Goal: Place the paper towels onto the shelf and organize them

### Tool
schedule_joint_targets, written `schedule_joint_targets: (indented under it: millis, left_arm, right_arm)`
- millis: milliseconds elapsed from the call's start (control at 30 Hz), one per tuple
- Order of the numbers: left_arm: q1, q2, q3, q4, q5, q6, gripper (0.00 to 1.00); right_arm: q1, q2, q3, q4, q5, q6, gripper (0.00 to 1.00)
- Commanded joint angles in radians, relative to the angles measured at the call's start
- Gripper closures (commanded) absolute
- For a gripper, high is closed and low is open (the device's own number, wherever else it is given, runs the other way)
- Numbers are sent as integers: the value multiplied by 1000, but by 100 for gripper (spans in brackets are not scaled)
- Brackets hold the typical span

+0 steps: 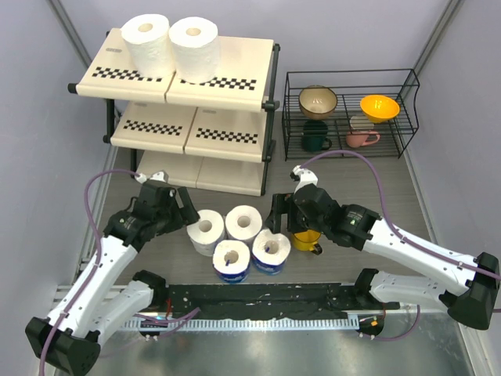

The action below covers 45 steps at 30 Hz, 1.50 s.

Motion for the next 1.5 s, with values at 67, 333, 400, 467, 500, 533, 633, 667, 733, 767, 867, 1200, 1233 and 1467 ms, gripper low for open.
schedule_joint_targets:
  millis: [67, 333, 400, 467, 500, 533, 633, 667, 733, 767, 867, 1200, 1233, 1467]
  left_arm:
    - [-26, 22, -27, 37, -33, -33, 16]
    - [-66, 44, -59, 69, -38, -41, 17]
    - [-75, 52, -66, 74, -42, -45, 17]
    - [-84, 56, -76, 80, -55, -50, 17]
    - [-84, 59, -79, 85, -59, -53, 17]
    - [-87, 62, -83, 85, -65, -53, 17]
    - [-92, 75, -96, 94, -84, -56, 19]
    - [-97, 76, -99, 97, -87, -58, 19]
    - [-101, 87, -106, 105, -95, -61, 21]
    - [-104, 93, -108, 111, -98, -61, 21]
    - [-112, 108, -116, 131, -108, -68, 24]
    - [-143, 136, -102, 146, -128, -78, 33]
    - [-144, 135, -102, 146, -131, -78, 33]
    - [-149, 110, -86, 118, -133, -73, 31]
  right_arm:
    - [5, -30, 5, 41, 29, 3, 11]
    - [5, -35, -4, 44, 35, 5, 11]
    - [5, -32, -4, 44, 35, 5, 11]
    - [5, -30, -3, 44, 35, 3, 11]
    - [5, -30, -4, 43, 33, 3, 11]
    - [5, -33, -4, 43, 35, 3, 11]
    - [4, -37, -7, 43, 38, 5, 11]
    - [5, -38, -9, 43, 36, 3, 11]
    - [5, -43, -12, 43, 38, 3, 11]
    - [5, -43, -13, 43, 38, 5, 11]
    - [5, -52, -18, 40, 38, 7, 11]
    - [5, -81, -33, 29, 50, 11, 11]
    - [5, -81, -35, 29, 49, 11, 11]
    - [5, -73, -30, 27, 47, 13, 11]
